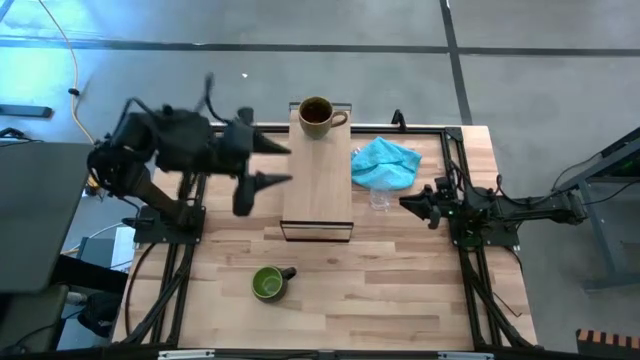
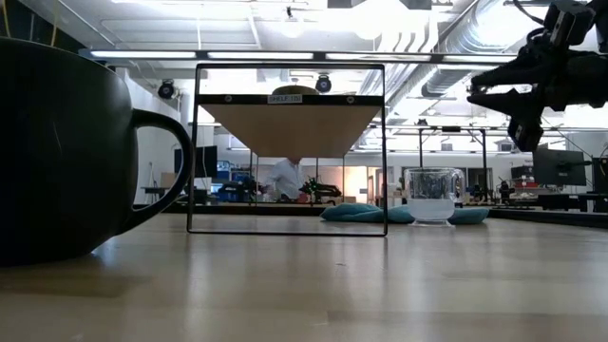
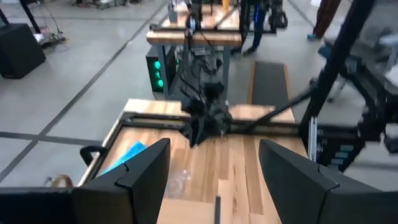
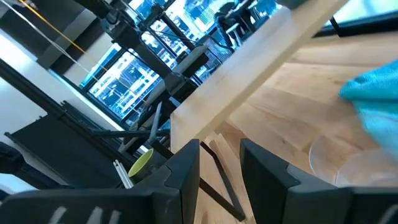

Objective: Stack small to large cups/mugs on shelf
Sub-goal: Put the green and black mug on the shelf

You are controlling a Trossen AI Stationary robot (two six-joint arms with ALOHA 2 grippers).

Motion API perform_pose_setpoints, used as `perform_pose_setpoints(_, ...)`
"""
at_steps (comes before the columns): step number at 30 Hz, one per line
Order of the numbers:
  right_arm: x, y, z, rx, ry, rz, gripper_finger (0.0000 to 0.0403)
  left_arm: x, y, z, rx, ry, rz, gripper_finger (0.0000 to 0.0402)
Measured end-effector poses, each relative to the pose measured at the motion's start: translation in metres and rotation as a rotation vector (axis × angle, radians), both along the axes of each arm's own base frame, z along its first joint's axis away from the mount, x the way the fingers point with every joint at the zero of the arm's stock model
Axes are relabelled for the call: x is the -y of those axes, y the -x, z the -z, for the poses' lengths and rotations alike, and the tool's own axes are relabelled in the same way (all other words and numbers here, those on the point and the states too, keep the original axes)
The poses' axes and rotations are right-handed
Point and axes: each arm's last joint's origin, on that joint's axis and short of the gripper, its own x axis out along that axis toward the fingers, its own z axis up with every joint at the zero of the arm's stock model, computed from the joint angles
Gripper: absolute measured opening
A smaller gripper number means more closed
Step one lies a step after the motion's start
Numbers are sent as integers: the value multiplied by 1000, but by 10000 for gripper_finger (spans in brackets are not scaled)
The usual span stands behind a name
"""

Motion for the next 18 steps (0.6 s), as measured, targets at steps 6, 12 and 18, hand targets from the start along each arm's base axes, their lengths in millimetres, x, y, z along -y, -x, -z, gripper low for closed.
perform_pose_setpoints(6,0,0,-3,24,18,0,106,20,-20,33,-113,8,-6,234)
perform_pose_setpoints(12,0,0,-3,27,18,-8,106,35,-36,75,-258,31,-4,234)
perform_pose_setpoints(18,0,0,-3,31,15,-16,106,50,-35,107,-420,54,-11,234)
